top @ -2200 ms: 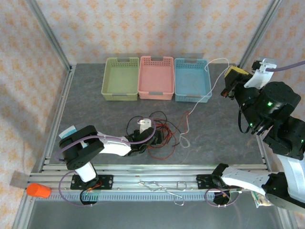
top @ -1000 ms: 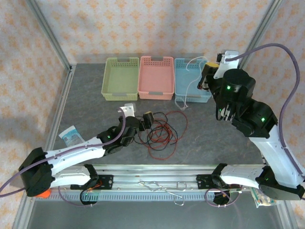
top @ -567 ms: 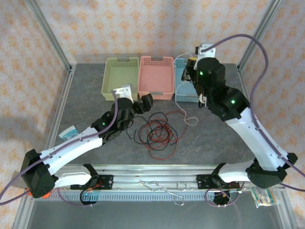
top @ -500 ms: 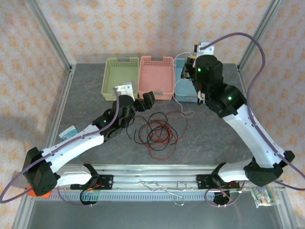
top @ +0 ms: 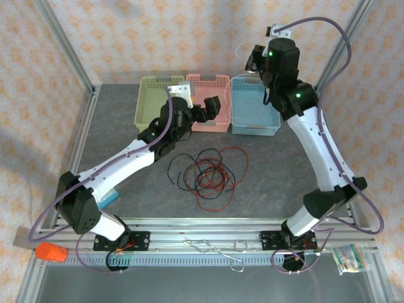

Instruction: Untangle the cables

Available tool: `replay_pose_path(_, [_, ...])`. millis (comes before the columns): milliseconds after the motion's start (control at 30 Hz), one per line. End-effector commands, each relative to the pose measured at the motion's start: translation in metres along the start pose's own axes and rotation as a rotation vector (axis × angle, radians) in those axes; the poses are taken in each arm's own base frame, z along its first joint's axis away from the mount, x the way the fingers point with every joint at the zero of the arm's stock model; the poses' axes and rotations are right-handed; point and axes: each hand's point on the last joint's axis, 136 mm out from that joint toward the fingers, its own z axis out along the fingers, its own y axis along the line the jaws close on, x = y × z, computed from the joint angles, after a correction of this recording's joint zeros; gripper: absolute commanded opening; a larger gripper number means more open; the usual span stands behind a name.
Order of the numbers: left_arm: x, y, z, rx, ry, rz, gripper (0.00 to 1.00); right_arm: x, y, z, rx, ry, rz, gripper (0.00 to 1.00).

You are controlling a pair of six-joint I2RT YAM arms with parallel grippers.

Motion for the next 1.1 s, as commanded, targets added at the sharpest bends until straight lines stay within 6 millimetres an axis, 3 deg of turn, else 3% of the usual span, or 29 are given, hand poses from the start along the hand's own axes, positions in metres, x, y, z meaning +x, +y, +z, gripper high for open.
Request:
replay_pose_path(0, [-0.018, -0.016, 0.015, 0.075, -0.033, 0.004, 0.99, -0.012, -0.002, 0.014, -0.022, -0.022, 0.013, 0.0])
replay_pose_path(233, [-0.01, -0.011, 0.056, 0.08, 0.026, -0.006, 0.99, 0.013, -0.022, 0.061, 0.005, 0.049, 0.023, 0.0])
replay_pose_path(400, [0.007, -0.003, 0.075, 0.07, 0.072, -0.014, 1.0, 0.054, -0.042, 0.092, 0.053, 0.139, 0.017, 0.0])
replay_pose_path(733, [0.064, 0.02, 0.092, 0.038, 0.187, -0.025, 1.0, 0.167, -0.105, 0.141, 0.167, 0.38, 0.103, 0.0])
replay_pose_path(933, [0.101, 0.023, 0.098, 0.037, 0.259, -0.031, 0.99, 0.238, -0.114, 0.163, 0.129, 0.569, 0.14, 0.0])
replay_pose_path(1067, [0.12, 0.019, 0.098, 0.045, 0.304, -0.02, 0.99, 0.279, -0.117, 0.17, 0.105, 0.7, 0.196, 0.18])
